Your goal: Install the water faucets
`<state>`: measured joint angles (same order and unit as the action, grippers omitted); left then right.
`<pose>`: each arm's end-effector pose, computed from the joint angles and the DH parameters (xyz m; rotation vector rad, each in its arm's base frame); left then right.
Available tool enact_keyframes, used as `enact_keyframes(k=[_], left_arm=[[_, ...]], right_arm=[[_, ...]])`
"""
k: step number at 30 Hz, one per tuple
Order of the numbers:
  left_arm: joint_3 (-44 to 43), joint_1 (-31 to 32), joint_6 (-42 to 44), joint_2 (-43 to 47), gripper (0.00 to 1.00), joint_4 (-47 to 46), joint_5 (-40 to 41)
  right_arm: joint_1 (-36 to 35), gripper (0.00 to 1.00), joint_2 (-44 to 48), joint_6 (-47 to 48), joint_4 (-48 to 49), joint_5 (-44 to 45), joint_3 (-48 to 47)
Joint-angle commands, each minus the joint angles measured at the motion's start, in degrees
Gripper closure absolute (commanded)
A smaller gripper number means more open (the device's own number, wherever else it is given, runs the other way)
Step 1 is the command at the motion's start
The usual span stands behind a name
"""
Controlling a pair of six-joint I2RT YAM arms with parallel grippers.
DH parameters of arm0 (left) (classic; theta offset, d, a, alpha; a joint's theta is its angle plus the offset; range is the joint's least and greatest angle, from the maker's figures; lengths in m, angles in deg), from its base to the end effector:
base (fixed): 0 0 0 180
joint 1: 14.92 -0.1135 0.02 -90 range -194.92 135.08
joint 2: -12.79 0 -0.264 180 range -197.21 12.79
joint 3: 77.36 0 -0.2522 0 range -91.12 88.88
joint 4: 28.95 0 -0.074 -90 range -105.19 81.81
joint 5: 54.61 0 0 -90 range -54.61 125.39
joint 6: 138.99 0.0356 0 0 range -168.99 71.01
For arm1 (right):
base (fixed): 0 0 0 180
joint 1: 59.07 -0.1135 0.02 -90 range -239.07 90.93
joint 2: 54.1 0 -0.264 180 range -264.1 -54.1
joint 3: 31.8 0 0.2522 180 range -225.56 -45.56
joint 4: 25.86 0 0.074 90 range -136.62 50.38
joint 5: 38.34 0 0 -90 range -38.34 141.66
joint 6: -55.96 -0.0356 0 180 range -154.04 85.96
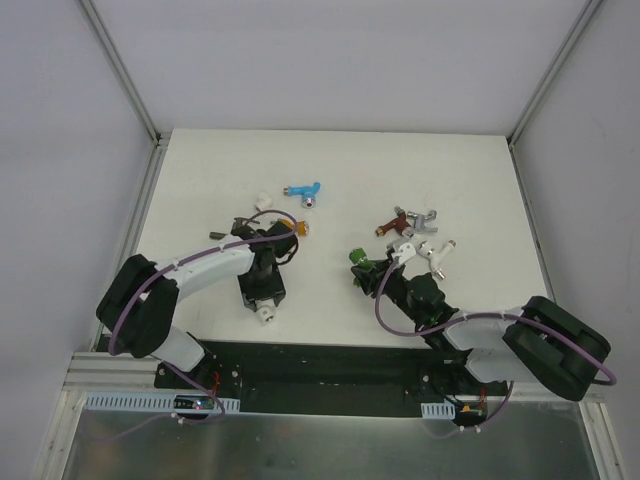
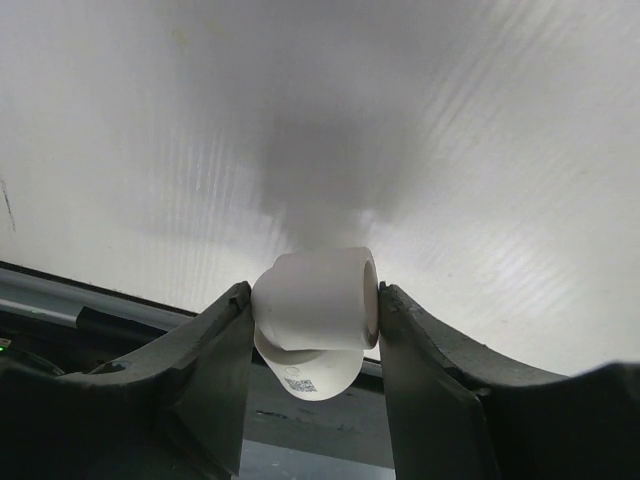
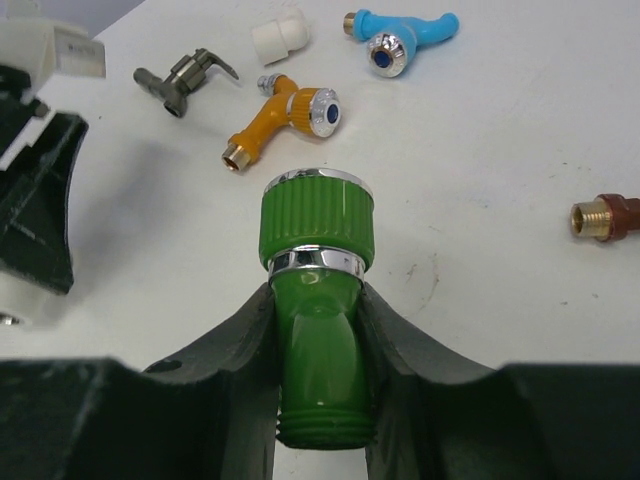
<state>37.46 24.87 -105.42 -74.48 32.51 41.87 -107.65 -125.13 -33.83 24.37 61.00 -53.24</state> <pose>0.1973 -0.1591 0.1737 -0.4410 2.9496 -0.0124 0.1411 0.1512 0.1723 -0.5336 1.4924 0.5367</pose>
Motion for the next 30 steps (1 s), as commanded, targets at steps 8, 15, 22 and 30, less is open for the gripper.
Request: enact_keyframes(k=[8, 15, 22, 30], left_arm=[[-3.08, -6.65, -3.95, 18.08, 1.00, -4.63, 1.26], [3.60, -17.19, -7.03, 28.28, 1.00, -18.33, -9.26], [-0.61, -19.66, -12.20, 28.38, 1.00, -22.30, -15.26], [-1.76, -19.66, -21.08, 26.62, 1.00, -25.73, -20.89]], right_arm=[[-0.82, 1.00, -7.90, 19.11, 16.52, -23.74, -7.25], [-1.70, 1.00, -12.73, 27.20, 15.82, -35.17, -17.18], [-2.14, 1.00, -16.43, 33.27, 15.91, -40.54, -25.62], [-1.79, 1.00, -15.37, 33.89, 16.43, -42.56, -29.58]])
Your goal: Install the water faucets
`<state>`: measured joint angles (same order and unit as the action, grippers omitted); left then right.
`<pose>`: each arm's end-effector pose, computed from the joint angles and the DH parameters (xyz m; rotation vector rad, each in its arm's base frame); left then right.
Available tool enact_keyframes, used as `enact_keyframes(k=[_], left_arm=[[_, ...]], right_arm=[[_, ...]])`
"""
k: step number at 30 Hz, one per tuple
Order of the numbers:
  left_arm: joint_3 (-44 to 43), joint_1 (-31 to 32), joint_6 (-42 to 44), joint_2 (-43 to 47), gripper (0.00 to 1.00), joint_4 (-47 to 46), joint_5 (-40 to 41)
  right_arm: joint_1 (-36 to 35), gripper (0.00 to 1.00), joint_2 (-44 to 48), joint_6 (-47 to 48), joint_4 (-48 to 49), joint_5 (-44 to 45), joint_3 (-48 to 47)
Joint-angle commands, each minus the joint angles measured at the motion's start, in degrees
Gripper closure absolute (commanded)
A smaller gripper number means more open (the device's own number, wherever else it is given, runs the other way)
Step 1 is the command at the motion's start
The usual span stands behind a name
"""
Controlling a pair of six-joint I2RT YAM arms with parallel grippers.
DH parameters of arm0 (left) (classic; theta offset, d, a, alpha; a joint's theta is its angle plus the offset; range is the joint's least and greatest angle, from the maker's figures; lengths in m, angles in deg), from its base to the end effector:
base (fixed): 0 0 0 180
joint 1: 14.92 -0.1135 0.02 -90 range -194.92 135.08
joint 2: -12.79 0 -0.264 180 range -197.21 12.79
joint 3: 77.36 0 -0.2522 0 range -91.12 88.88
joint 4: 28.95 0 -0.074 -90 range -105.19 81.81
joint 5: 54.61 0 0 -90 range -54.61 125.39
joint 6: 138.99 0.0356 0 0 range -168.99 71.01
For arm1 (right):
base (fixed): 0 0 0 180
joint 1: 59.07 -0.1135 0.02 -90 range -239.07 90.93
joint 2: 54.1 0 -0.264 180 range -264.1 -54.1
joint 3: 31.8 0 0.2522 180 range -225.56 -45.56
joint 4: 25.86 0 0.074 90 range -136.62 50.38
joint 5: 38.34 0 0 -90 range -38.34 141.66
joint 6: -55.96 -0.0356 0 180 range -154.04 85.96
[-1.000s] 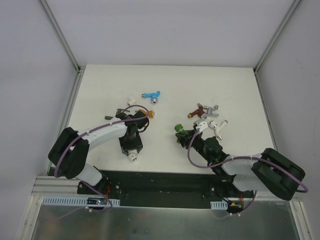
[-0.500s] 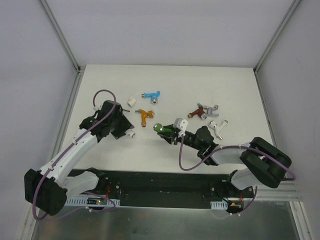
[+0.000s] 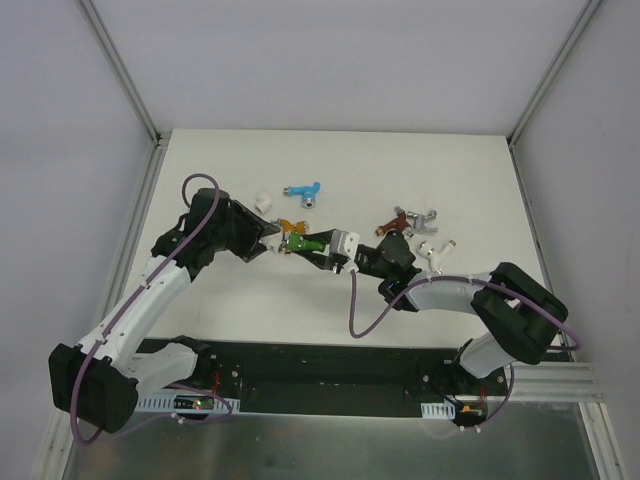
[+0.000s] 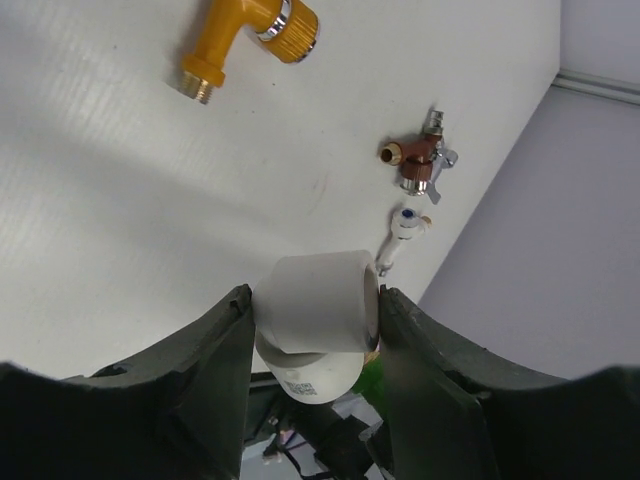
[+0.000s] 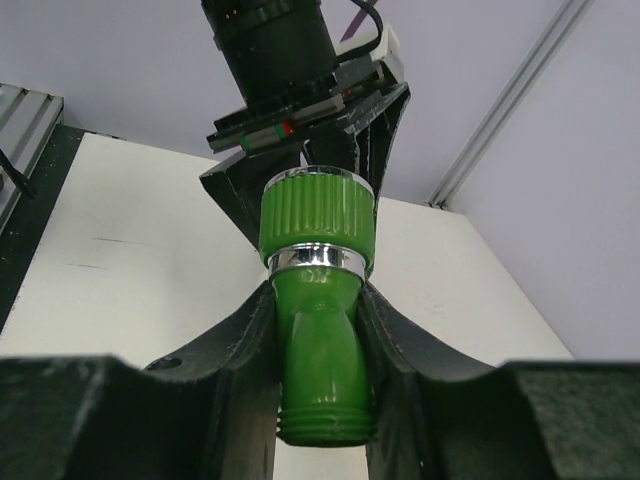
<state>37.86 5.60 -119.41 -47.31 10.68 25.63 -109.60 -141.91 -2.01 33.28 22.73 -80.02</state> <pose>0.2125 -0.0860 0.3004 -0.9088 2.2046 -1.0276 0.1795 0.2451 0.2518 -1.1371 0.6213 0.5869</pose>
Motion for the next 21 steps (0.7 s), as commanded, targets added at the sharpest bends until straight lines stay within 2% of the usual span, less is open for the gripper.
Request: enact_keyframes(k=[1, 9, 13, 16, 19, 21], left_arm=[[-2.15, -0.39, -8.24, -0.81, 1.00, -4.50, -5.61], [-1.36, -0.38, -16.33, -0.82, 1.00, -6.00, -10.98], [-0.14, -0.39, -15.02, 1.20, 1.00, -6.09, -7.22], [2.94, -0.39, -12.13, 3.31, 1.00, -5.74, -2.65], [5.49, -0.39, -6.77, 4.81, 1.00, -4.95, 0.87], [6.37, -0.39, -2.65, 4.73, 1.00, -3.90, 2.20]], right_arm=[[0.25, 1.00, 1.50, 2.07, 7.52, -5.08, -2.90], [0.25, 1.00, 3.17, 5.50, 8.66, -6.58, -4.48], [0.51, 1.00, 3.96, 3.40, 9.09, -2.12, -3.96], [0.60, 1.00, 6.15, -4.85, 9.27, 9.12, 0.34], [0.51, 1.00, 9.75, -20.13, 7.88, 21.77, 5.52], [0.60, 1.00, 12.47, -28.65, 2.98, 27.15, 7.99]])
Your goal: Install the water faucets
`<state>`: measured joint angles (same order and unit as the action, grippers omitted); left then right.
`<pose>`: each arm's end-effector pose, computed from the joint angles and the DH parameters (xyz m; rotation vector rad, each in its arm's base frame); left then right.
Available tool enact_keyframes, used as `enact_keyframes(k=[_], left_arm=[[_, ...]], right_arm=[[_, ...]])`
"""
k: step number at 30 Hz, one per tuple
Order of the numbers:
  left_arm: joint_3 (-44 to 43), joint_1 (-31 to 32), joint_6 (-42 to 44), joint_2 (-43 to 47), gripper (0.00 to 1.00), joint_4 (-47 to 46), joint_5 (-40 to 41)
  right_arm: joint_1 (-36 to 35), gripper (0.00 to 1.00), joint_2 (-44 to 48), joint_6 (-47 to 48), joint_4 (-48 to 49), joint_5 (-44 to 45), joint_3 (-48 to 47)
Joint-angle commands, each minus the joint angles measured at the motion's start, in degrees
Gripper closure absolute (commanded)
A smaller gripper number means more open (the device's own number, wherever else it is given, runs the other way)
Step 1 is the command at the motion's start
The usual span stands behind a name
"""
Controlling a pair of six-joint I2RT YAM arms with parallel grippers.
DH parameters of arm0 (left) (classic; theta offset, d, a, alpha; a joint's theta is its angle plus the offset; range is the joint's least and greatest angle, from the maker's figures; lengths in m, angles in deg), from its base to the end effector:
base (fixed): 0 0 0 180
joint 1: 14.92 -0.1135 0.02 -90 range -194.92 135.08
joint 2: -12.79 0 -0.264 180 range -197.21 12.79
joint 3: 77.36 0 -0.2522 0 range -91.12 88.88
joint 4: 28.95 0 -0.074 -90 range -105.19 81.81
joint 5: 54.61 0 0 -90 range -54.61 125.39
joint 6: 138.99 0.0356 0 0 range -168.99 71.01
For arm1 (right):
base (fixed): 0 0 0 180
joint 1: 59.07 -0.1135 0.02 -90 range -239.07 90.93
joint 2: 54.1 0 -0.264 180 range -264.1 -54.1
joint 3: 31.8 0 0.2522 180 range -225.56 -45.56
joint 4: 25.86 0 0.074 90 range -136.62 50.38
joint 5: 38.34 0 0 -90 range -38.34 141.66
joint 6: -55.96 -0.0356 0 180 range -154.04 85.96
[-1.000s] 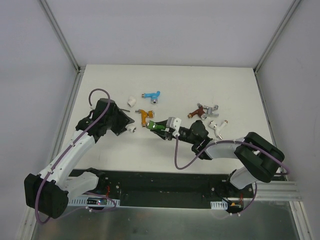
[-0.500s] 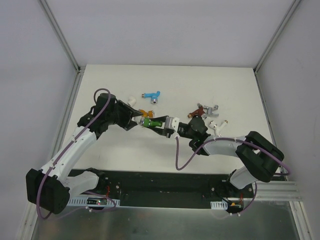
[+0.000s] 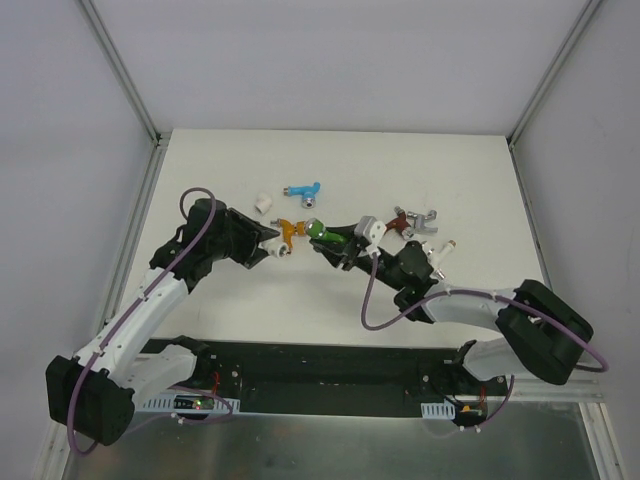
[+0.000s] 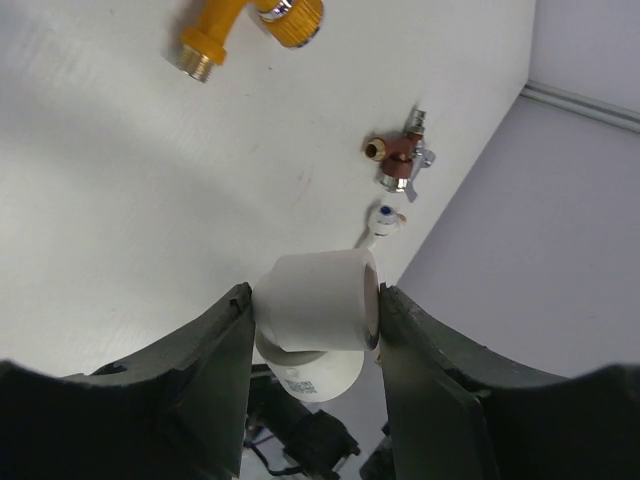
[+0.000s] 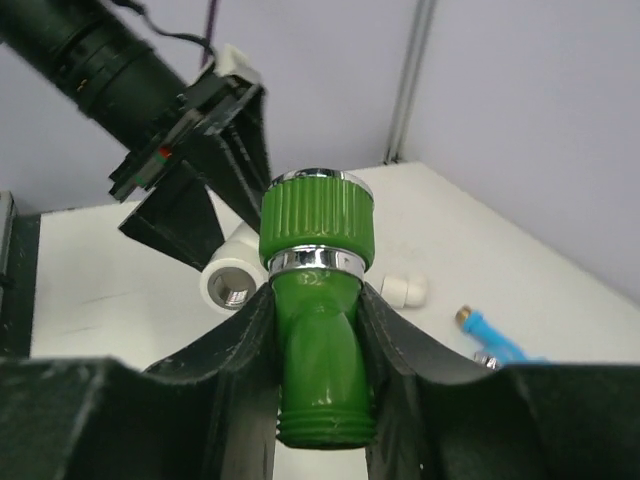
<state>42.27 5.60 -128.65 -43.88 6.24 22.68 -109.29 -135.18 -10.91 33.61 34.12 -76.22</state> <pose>0.2027 -0.0842 0.2936 -1.0437 2.1398 -1.1907 0.1715 0.2227 0.2656 -0.9257 0.7837 0.5937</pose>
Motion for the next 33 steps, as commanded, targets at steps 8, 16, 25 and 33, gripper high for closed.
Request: enact_keyframes(k=[8, 16, 25, 33], left_arm=[[2.23, 1.63, 23.83, -5.37, 1.00, 5.46, 11.02], [-3.75, 14.02, 29.56, -24.53, 1.00, 8.54, 22.38], [-5.25, 15.79, 31.84, -27.46, 0.41, 8.63, 21.41], [-6.65, 17.18, 45.36, -15.60, 0.04, 7.49, 20.44]], right_arm=[[0.29, 1.00, 17.97, -36.58, -40.76, 27.28, 4.55], [1.00, 1.00, 18.94, -42.91, -47.04, 28.62, 6.31], [1.87, 1.00, 17.80, -44.49, -46.95, 29.32, 6.31], [3.02, 1.00, 20.25, -47.13, -47.22, 28.26, 5.70]])
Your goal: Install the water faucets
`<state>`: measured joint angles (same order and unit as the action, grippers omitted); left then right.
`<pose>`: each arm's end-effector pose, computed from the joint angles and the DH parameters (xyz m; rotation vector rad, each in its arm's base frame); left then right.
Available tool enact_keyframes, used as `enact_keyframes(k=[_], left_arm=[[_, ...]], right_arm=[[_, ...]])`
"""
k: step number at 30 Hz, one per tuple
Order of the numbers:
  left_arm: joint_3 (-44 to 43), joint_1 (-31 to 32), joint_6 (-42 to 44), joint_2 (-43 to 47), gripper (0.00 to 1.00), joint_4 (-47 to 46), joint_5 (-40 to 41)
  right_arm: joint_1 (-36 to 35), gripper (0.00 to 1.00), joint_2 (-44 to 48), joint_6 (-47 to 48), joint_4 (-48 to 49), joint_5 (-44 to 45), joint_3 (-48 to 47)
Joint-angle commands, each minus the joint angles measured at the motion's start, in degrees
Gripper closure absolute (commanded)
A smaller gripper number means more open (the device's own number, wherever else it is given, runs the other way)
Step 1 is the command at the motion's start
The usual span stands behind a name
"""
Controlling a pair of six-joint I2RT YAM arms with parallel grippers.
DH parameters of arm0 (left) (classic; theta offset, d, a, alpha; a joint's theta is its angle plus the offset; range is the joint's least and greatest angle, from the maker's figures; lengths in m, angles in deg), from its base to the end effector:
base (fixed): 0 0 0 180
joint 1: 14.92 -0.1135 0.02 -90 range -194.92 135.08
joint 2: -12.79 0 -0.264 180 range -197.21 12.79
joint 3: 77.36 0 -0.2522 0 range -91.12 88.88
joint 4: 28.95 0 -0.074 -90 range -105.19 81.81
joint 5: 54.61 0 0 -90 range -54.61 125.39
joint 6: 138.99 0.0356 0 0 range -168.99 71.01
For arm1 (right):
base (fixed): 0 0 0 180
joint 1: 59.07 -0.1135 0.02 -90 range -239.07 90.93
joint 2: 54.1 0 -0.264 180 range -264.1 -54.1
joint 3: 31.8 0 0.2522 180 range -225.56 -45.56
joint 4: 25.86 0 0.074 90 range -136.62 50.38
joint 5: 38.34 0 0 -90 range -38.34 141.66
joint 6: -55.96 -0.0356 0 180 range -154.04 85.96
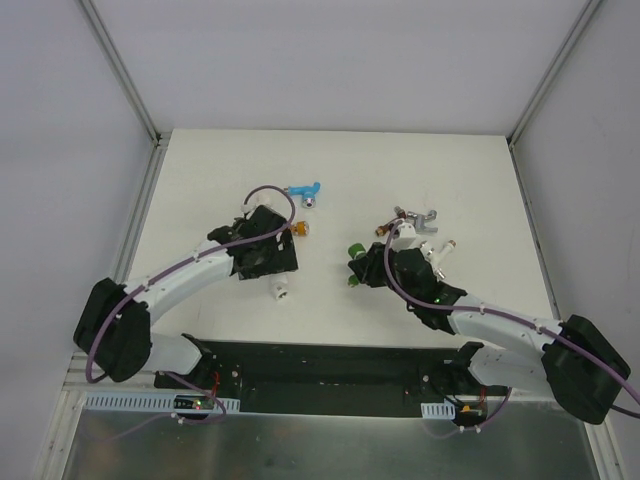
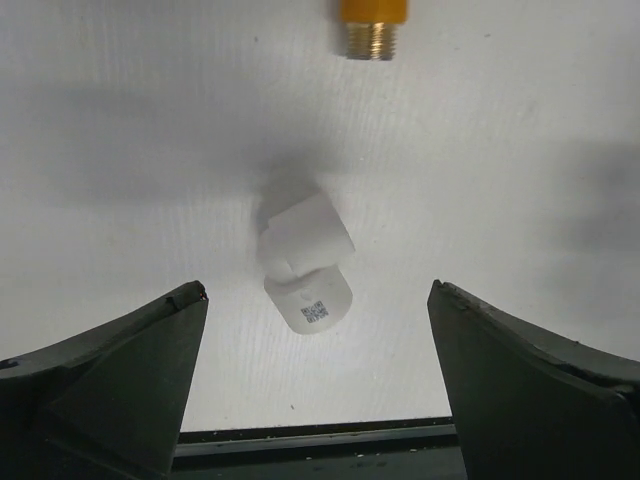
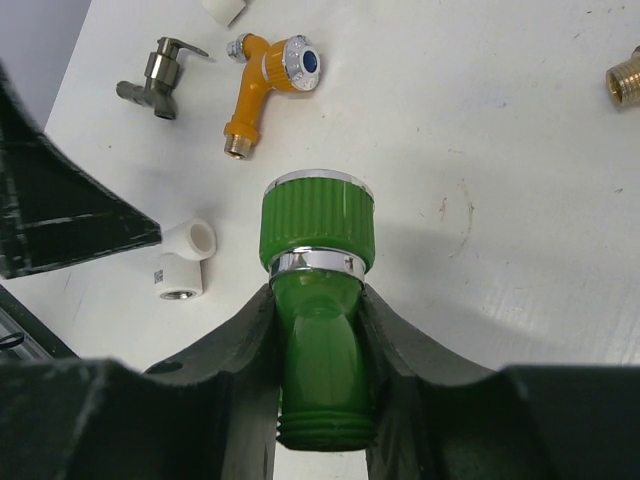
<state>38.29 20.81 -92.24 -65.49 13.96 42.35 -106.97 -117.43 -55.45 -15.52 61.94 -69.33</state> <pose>0.2225 -0.1547 0.2198 -0.2171 2.5869 -0.3696 0.1614 0.1691 0.2106 -0.3066 1.8661 0.6768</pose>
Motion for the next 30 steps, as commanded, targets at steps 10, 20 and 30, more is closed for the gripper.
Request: enact_keyframes(k=[10, 20, 30], left_arm=[[5.14, 12.87, 29.43, 14.74, 0.14, -32.27, -11.42], [9.10, 14.81, 34.98, 7.45, 0.14, -57.61, -25.41], [9.72, 15.52, 34.19, 3.14, 0.22, -64.92, -29.81]], right_arm=[[1.14, 1.00, 8.66, -6.89, 0.60, -2.11, -4.53], [1.14, 1.00, 13.14, -11.64, 0.86, -5.45, -4.88], [1.05, 1.00, 15.95, -12.25, 0.78, -4.57, -3.92]])
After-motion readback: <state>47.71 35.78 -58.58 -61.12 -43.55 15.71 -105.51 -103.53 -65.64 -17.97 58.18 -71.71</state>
